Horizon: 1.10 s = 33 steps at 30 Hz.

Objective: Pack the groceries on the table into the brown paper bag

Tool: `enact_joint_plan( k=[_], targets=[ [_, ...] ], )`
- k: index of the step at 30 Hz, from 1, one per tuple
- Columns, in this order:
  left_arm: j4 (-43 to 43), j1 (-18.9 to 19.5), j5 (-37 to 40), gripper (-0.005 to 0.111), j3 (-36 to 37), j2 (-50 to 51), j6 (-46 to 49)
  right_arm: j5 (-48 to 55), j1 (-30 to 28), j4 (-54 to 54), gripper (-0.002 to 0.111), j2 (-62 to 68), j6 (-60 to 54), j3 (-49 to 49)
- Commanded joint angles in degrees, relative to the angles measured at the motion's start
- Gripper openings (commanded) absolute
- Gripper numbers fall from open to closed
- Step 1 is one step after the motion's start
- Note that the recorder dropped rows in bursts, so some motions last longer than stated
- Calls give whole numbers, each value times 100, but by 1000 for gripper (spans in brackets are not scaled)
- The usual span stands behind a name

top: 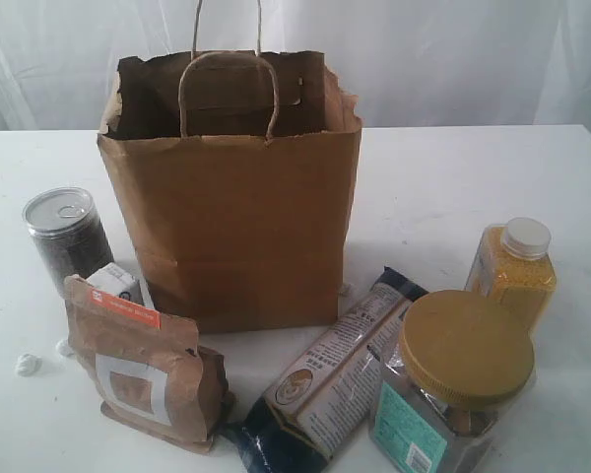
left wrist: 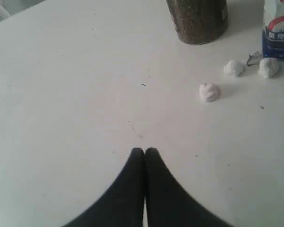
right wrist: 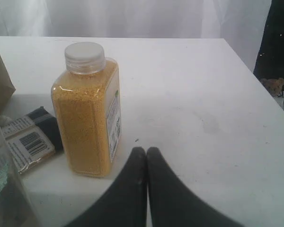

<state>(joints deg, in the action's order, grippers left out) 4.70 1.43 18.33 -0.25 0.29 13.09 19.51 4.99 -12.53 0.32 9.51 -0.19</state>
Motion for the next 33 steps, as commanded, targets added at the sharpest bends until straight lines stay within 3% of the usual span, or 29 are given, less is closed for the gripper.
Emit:
enact_joint_plan(
  k=[1, 7, 11, 22, 24, 28, 33],
  targets=[
    [22, 10, -475, 0, 25, -29, 77, 8, -44, -1, 0, -32, -16, 19],
    [-2427, 10, -1902, 0, 25, -29, -1796, 8, -44, -1, 0, -32, -16, 19],
    [-3001, 10, -2707, 0, 25, -29, -2512, 8, -44, -1, 0, -32, -16, 19],
    [-3015, 10, -3042, 0, 25, -29, -2587, 8, -44, -1, 0, -32, -16, 19],
    [-2994, 10, -3931, 0, 25, -29, -2500, 8, -44, -1, 0, -32, -16, 19],
    [-3295, 10, -5839, 0, 25, -29, -936, 8, -44, -1, 0, -32, -16, 19],
    [-4434, 10, -6416, 0, -574, 404, -722, 8, -44, -1, 0, -32, -16, 19]
  ],
)
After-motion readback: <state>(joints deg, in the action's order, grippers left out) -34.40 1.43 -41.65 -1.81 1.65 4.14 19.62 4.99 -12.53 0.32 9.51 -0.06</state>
